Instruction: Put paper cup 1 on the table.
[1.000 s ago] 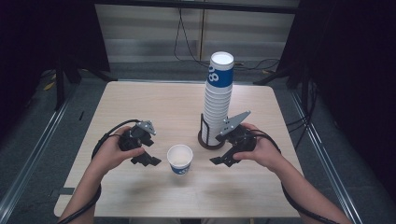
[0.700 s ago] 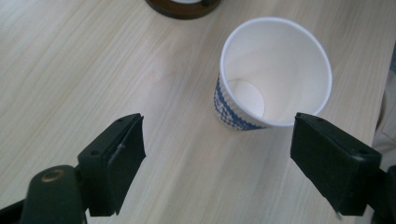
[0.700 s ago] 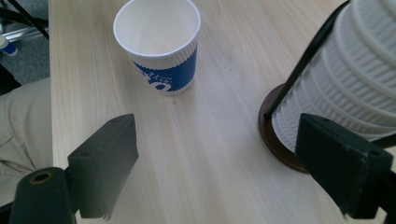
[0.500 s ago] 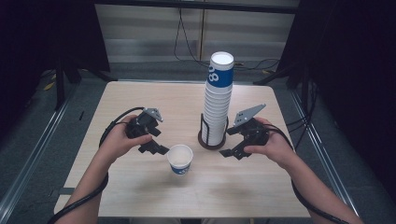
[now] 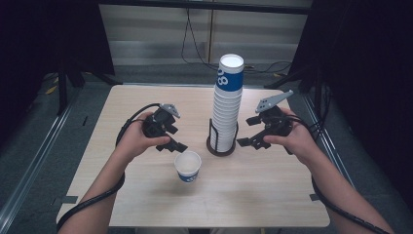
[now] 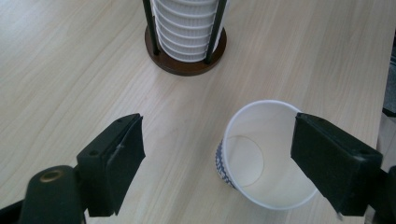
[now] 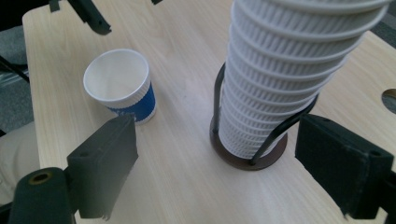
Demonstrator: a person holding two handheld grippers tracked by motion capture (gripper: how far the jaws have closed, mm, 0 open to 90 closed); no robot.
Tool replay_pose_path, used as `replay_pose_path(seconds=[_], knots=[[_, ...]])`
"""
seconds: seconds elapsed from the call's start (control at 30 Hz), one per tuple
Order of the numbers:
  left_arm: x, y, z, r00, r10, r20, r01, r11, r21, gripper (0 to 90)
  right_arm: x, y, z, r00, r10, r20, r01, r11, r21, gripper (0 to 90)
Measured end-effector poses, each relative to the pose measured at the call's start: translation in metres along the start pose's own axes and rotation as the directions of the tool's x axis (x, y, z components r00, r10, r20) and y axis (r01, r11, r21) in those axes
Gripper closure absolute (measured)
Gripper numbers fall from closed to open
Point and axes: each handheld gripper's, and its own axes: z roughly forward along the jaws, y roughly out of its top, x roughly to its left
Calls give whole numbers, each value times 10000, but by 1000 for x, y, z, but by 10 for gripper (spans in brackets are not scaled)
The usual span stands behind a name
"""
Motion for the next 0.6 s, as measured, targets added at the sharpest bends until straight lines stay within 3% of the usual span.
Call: replay_pose_path(seconds=[0.27,0.6], knots=[[-2,17,2,9999,112,-40,-113,9993,-347,173,-11,14,-10,9980,626,62,-622,9965,-550,120],[-4,43,2,9989,459,-62,-460,9985,-299,173,-19,32,-17,9971,649,398,-627,9965,-548,119]])
